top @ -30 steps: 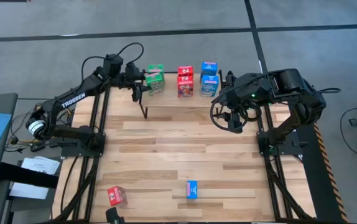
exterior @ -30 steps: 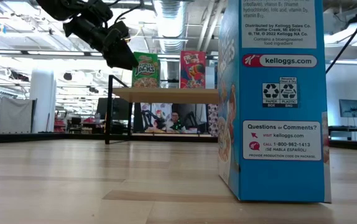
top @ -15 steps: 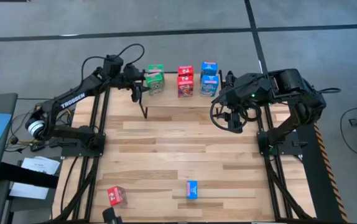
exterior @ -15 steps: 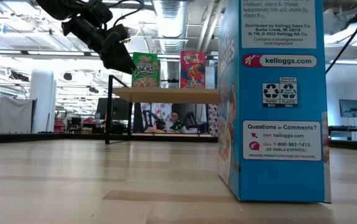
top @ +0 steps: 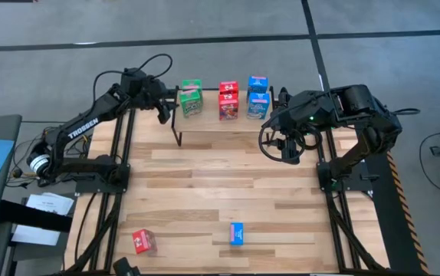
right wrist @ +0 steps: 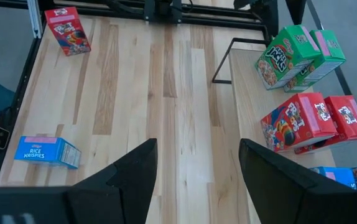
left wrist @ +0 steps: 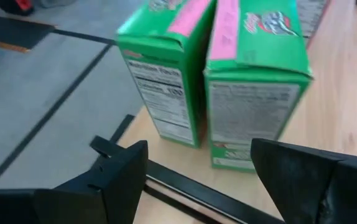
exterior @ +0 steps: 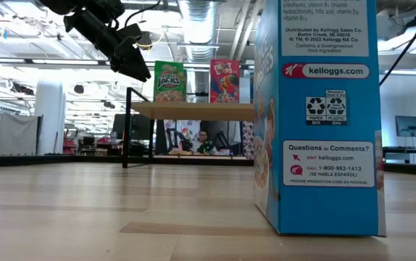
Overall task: Stack cereal on shelf
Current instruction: Put the bottom green cereal box on the shelf aligned with the other green cereal box
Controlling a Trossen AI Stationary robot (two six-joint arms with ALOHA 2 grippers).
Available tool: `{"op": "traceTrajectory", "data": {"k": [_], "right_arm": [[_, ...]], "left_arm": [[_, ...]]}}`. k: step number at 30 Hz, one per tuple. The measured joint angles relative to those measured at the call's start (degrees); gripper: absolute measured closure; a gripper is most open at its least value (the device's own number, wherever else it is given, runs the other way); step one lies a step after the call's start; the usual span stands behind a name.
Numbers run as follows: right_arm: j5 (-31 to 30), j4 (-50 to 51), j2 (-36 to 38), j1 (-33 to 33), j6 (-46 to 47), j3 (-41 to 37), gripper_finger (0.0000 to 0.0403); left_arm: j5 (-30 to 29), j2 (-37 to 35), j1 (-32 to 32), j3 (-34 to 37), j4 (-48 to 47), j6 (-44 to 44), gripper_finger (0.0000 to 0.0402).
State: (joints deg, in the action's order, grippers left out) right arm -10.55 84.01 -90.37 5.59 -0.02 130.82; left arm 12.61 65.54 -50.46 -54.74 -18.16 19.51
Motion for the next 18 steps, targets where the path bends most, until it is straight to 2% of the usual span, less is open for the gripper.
{"op": "traceTrajectory", "data": {"k": [10, 18], "right_arm": [[0.0, 0.0, 0.0, -0.01, 0.01, 0.0, 0.0152], [0.0, 0.0, 0.0, -0.01, 0.01, 0.0, 0.0152]], "left_arm": [[-3.93, 0.79, 0.04, 0.0, 2.55, -0.66, 0.0127], [-3.97, 0.81, 0.12, 0.0, 2.7, -0.41, 0.0127]]}}
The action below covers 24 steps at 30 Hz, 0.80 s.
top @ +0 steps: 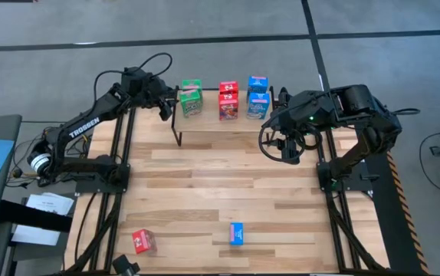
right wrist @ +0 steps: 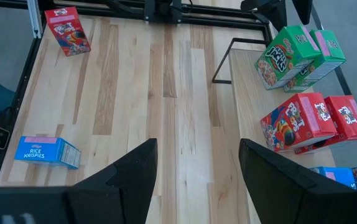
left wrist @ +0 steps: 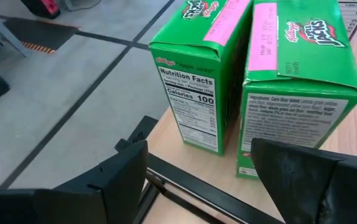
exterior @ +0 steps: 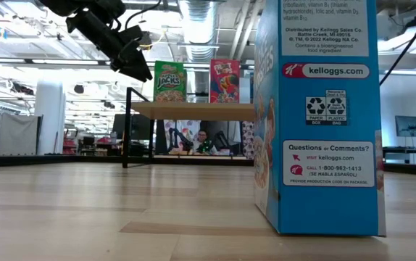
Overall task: Stack cereal on shelf
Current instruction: Put the bottom green cereal box on the shelf aligned with the other green cereal box
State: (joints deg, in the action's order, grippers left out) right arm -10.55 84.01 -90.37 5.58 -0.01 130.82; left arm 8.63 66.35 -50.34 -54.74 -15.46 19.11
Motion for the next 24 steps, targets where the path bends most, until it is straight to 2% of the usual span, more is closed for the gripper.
{"op": "traceTrajectory", "data": {"k": [24], "right_arm": [[0.0, 0.0, 0.0, 0.0, 0.02, 0.0, 0.0152]], "left_arm": [[-0.43, 0.45, 1.76, 0.0, 3.2, 0.16, 0.0127]]}}
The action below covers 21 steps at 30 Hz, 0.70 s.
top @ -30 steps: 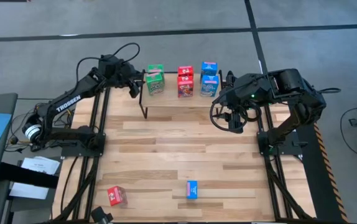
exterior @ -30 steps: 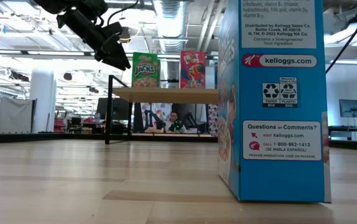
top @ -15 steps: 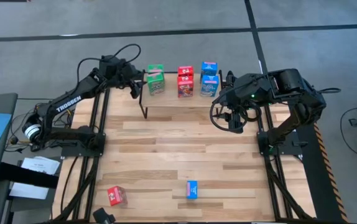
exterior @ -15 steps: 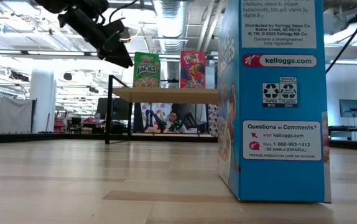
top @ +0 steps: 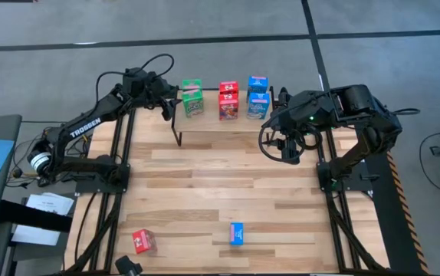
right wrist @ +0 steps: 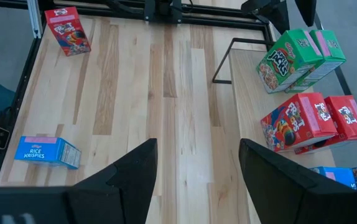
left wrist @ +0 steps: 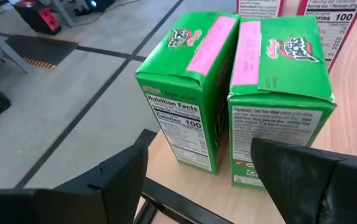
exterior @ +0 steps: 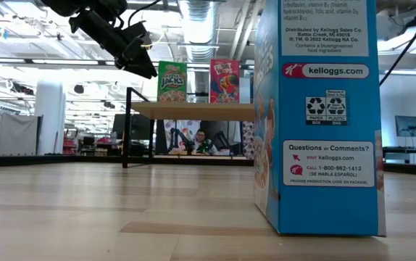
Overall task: Stack cereal on shelf
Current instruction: Put the bottom green cereal box on the shelf aligned with the other green cereal box
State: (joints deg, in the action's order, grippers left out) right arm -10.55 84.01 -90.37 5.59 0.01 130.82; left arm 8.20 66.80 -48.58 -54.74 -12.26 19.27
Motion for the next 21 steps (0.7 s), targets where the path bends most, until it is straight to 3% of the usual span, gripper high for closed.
{"op": "traceTrajectory", "data": {"k": [13, 21], "right_arm": [[0.0, 0.0, 0.0, 0.02, 0.04, 0.0, 0.0152], [0.02, 0.5, 0.0, 0.02, 1.51, 0.0, 0.0152]], "left_arm": [[-3.06, -0.01, 0.0, -0.02, -0.08, -0.48, 0.0127], [-5.59, -2.72, 0.04, -0.02, -9.14, -4.43, 0.0127]]}}
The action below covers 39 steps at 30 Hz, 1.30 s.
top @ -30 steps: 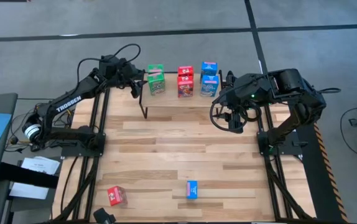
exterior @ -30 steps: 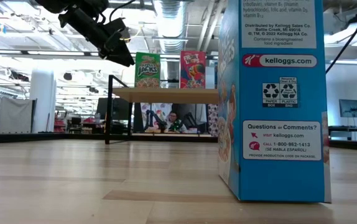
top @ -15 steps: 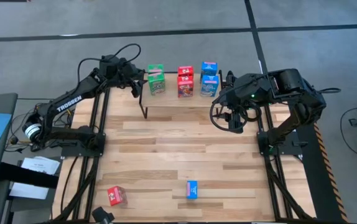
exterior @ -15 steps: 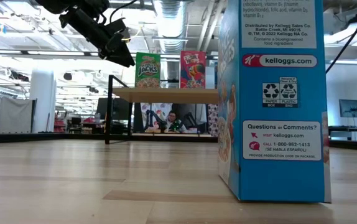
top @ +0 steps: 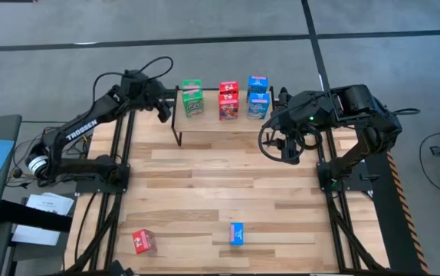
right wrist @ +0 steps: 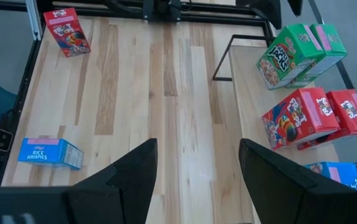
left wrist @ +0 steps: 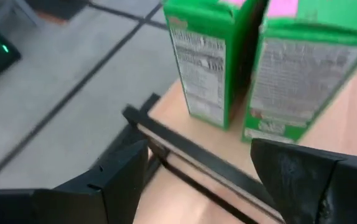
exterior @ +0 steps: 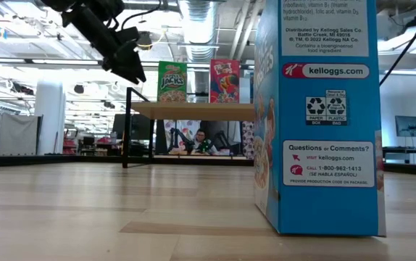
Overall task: Stack cereal on shelf
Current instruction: Put the bottom green cereal box on the shelf aligned with the other green cereal box
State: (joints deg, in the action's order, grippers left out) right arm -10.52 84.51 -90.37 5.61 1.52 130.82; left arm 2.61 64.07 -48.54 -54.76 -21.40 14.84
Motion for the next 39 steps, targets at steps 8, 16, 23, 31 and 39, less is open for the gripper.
{"op": "traceTrajectory", "data": {"k": [8, 16, 23, 31, 39], "right_arm": [[0.0, 0.17, 0.0, 0.0, -0.31, 0.0, 0.0152], [0.0, 0.31, 0.0, 0.0, -0.33, 0.0, 0.0152], [0.0, 0.33, 0.0, 0.0, -0.46, 0.0, 0.0152], [0.0, 0.33, 0.0, 0.0, -0.46, 0.0, 0.0152], [0.0, 0.39, 0.0, 0.0, -0.46, 0.0, 0.0152]], "left_arm": [[4.7, -1.11, 4.04, 0.0, -1.12, -4.54, 0.0127], [1.09, -0.31, 8.22, 0.0, 0.38, -3.71, 0.0127], [1.16, 0.02, 8.64, 0.0, 5.44, -6.62, 0.0127], [-0.94, 1.92, 8.61, 0.0, 5.48, -7.15, 0.0127], [-4.99, 2.51, 8.59, 0.0, 5.45, -6.36, 0.0127]]}}
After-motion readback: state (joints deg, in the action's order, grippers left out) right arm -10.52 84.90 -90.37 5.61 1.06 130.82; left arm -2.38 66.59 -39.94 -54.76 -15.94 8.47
